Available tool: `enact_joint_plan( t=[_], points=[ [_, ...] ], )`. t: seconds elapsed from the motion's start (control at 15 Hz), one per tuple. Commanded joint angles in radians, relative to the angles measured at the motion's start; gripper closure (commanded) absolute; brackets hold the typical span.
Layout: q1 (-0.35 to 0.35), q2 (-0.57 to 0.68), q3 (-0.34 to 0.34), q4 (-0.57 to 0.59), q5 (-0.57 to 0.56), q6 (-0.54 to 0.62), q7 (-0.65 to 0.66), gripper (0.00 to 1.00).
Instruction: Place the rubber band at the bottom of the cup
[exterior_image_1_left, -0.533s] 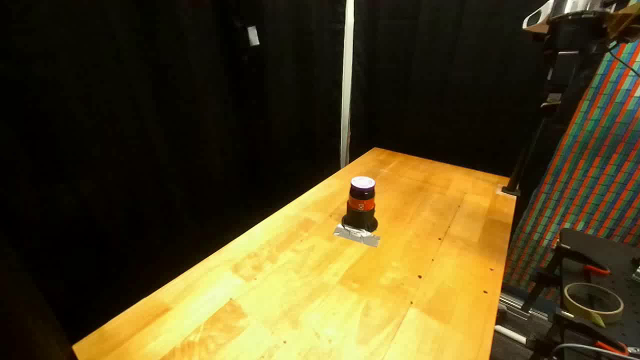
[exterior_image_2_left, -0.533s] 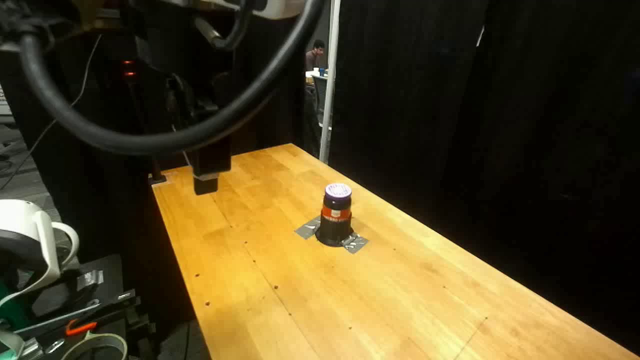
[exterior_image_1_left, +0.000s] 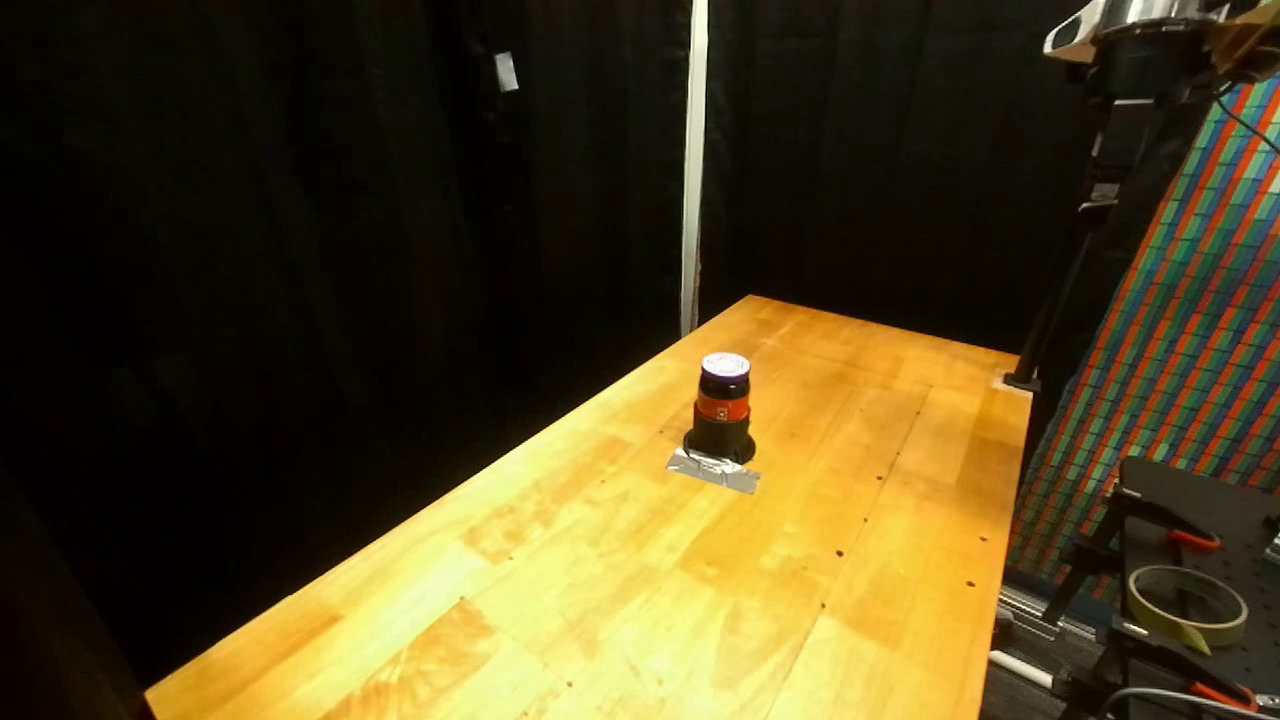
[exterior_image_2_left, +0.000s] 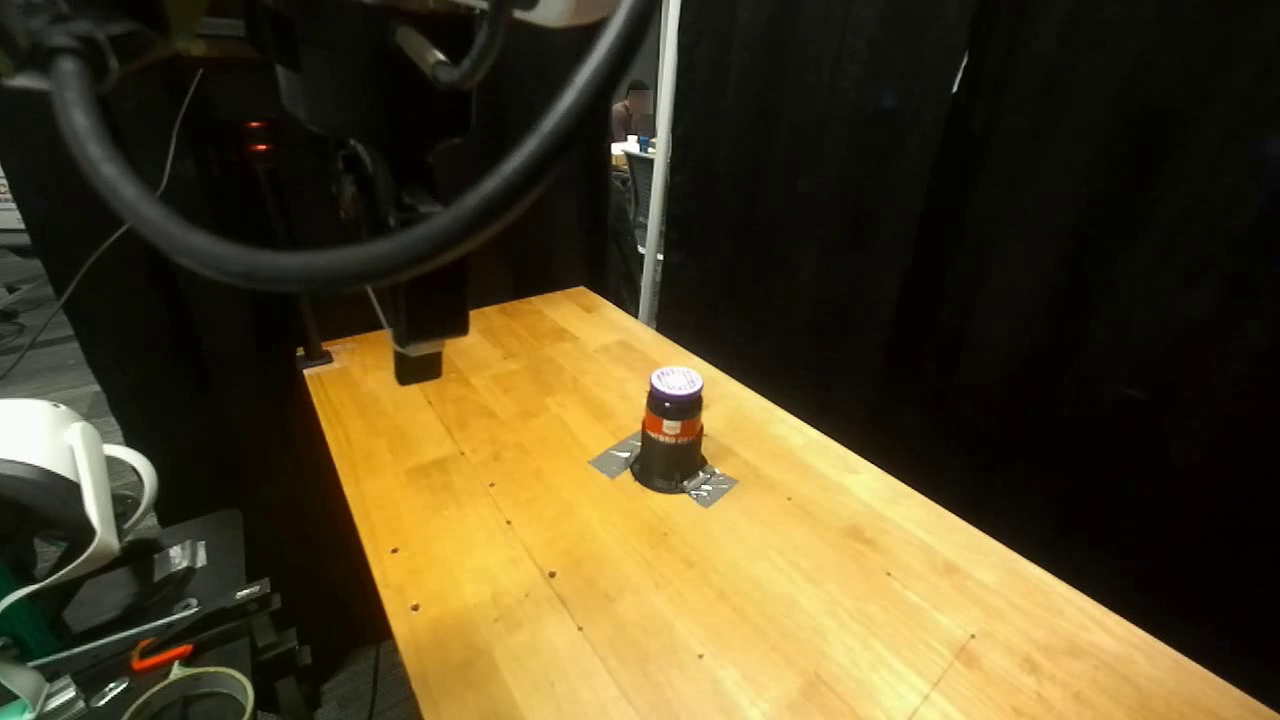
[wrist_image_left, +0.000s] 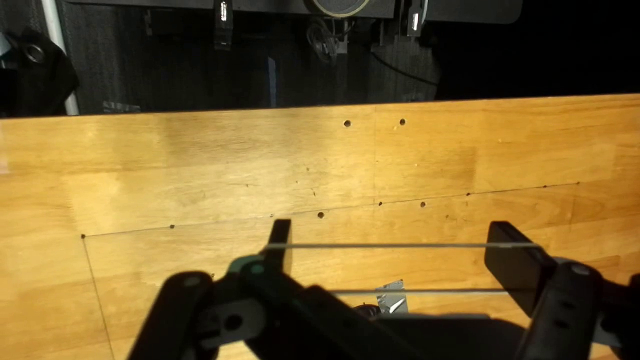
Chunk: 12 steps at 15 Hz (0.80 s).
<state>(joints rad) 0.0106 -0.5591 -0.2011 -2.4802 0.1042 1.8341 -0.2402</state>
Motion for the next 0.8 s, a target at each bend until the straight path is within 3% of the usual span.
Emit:
enact_joint_plan(
  t=[0.0,0.2,0.6,0.67,0.73],
  points=[
    [0.012,0.225,0.008,0.124,0.029,0.041,-0.050,0.00],
    [0.056,0.380,-0.002,0.220,0.030,0.105,-0.025,0.00],
    [0.016,0.742,0.110,0.533,0.096,0.188,-0.043,0.00],
    [0.047,0.802,0.094,0.589,0.101,0.201,-0.047,0.00],
    [0.009,0.859,0.145,0.651,0.104,0.207,-0.040,0.00]
  ],
)
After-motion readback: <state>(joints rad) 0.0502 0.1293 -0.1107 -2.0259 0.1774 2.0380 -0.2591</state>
